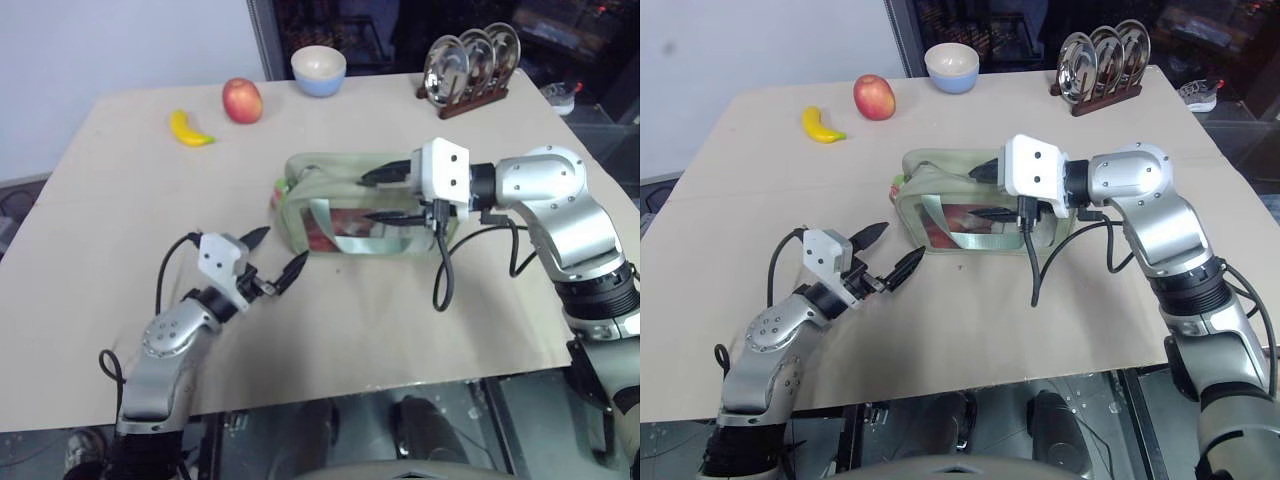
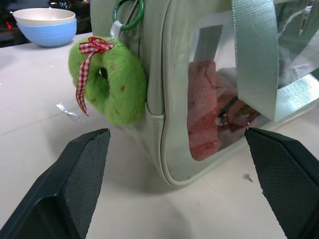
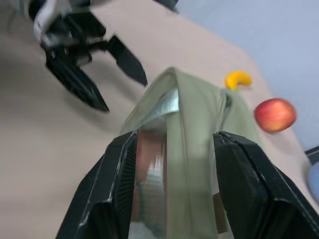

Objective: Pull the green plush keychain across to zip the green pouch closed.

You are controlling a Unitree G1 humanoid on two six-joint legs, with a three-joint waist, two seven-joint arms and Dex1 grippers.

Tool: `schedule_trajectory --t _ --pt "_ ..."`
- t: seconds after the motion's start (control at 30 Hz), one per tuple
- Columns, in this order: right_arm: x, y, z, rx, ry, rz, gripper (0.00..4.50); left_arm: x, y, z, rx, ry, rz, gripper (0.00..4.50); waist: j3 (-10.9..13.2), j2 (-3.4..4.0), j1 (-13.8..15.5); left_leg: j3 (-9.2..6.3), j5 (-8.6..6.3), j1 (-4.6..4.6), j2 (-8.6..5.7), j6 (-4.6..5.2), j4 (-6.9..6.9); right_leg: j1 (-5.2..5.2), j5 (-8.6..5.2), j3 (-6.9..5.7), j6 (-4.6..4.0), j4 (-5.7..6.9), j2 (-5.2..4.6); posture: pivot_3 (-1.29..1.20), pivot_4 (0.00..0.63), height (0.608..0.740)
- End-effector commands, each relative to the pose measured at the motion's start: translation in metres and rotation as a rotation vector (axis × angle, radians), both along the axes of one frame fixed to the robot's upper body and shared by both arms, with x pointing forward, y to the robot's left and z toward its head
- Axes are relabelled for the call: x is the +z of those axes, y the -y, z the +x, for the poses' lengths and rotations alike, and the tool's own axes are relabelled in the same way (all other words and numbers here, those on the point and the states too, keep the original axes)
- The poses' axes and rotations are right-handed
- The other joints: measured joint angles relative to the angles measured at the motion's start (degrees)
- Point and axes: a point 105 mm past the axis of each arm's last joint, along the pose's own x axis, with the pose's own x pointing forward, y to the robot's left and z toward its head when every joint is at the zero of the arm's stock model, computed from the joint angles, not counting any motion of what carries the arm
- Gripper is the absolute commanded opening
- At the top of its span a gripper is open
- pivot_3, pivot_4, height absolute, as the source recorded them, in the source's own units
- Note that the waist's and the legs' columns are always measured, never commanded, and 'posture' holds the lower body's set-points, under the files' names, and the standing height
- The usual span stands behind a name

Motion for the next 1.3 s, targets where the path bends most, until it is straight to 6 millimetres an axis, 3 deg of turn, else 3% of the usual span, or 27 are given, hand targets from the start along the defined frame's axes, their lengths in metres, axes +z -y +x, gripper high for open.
schedule_trajectory --t 0.03,0.33,0.47,0.53,0.57,0.83,1.1,1.3 --pt "0.013 0.002 -0.003 -0.026 0.047 0.023 2.43 0.006 -0.004 0.002 0.006 0.025 -0.030 4.50 0.00 0.00 -0.01 0.00 0.00 0.00 0.00 0.00 0.00 0.00 0.00 0.00 0.00 0.00 0.00 0.00 0.150 0.740" --pt "-0.003 0.008 0.020 -0.154 0.002 -0.001 2.43 0.019 -0.042 0.001 0.024 0.017 -0.116 4.50 0.00 0.00 -0.07 -0.01 0.02 -0.01 0.01 -0.04 0.01 -0.01 0.00 -0.01 0.00 0.01 0.00 0.00 0.150 0.740" --pt "-0.007 0.007 0.020 -0.146 -0.026 -0.019 1.25 0.025 -0.049 0.009 0.069 0.021 -0.123 4.50 0.00 -0.01 0.05 -0.01 0.04 -0.02 -0.03 -0.06 0.04 0.00 0.00 -0.02 0.00 0.00 -0.02 0.00 0.150 0.740" --pt "-0.010 0.006 0.017 -0.127 -0.034 -0.034 0.23 0.025 -0.051 0.016 0.108 0.022 -0.118 4.50 0.00 -0.01 0.10 -0.03 0.03 -0.04 -0.03 -0.06 0.06 0.00 0.00 -0.04 0.00 0.00 -0.02 0.00 0.150 0.740" --pt "-0.011 0.006 0.016 -0.120 -0.036 -0.039 0.10 0.027 -0.049 0.018 0.116 0.024 -0.135 4.50 0.00 -0.01 0.10 -0.04 0.03 -0.04 -0.03 -0.06 0.06 0.00 0.00 -0.04 0.00 0.00 -0.02 0.00 0.150 0.740" --pt "-0.013 0.003 0.010 -0.077 -0.029 -0.055 0.10 0.029 -0.024 0.033 0.145 0.006 -0.178 4.50 -0.02 -0.04 0.05 -0.06 0.06 -0.04 -0.03 -0.10 0.09 0.01 0.00 -0.05 0.01 0.02 -0.01 0.00 0.150 0.740" --pt "-0.012 0.001 0.008 -0.058 -0.025 -0.051 0.10 0.026 -0.008 0.041 0.148 0.081 0.032 4.50 -0.02 -0.03 0.07 -0.05 0.07 -0.03 -0.03 -0.12 0.09 0.02 0.00 -0.04 0.01 0.03 0.00 0.00 0.150 0.740" --pt "-0.012 -0.002 0.007 -0.053 -0.024 -0.044 0.00 0.013 0.017 0.043 0.101 0.082 0.064 1.60 -0.02 -0.03 0.67 -0.06 0.07 -0.03 -0.03 -0.12 0.10 0.02 0.00 -0.05 0.01 0.03 0.00 0.00 0.150 0.740"
